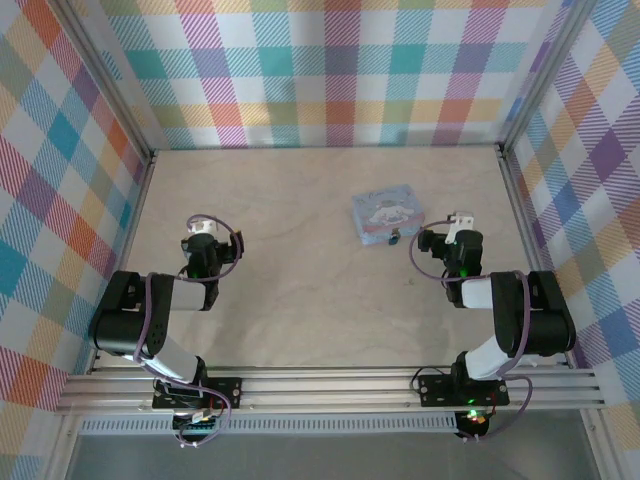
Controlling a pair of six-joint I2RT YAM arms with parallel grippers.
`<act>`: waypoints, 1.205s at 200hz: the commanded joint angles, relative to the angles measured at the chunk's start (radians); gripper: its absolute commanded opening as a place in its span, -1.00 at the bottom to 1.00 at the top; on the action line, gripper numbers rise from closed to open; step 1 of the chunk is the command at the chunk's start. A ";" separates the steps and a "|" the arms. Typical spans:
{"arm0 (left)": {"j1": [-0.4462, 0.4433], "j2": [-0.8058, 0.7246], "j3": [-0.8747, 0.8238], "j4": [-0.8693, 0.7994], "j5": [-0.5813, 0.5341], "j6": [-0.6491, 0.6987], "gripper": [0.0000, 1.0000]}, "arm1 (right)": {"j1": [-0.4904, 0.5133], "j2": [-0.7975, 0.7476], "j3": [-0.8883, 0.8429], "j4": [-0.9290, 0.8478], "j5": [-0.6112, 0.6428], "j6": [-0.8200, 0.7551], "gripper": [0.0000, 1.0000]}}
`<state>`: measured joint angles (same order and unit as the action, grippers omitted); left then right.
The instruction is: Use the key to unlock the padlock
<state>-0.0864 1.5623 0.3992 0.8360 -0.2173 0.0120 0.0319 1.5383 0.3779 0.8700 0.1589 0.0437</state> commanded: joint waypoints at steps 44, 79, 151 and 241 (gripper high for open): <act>0.004 0.001 0.006 -0.002 0.013 -0.011 1.00 | -0.002 -0.003 0.012 0.003 -0.011 -0.001 0.99; 0.005 0.000 0.006 -0.002 0.013 -0.010 1.00 | -0.001 -0.003 0.012 0.002 -0.011 0.000 0.99; 0.005 0.001 0.007 -0.003 0.013 -0.012 1.00 | -0.001 -0.003 0.013 0.000 -0.012 0.001 0.99; 0.007 -0.109 -0.046 0.006 0.013 -0.014 1.00 | -0.001 -0.021 0.020 -0.026 -0.002 0.007 0.99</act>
<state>-0.0864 1.5452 0.3832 0.8387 -0.2169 0.0116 0.0319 1.5383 0.3779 0.8696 0.1589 0.0437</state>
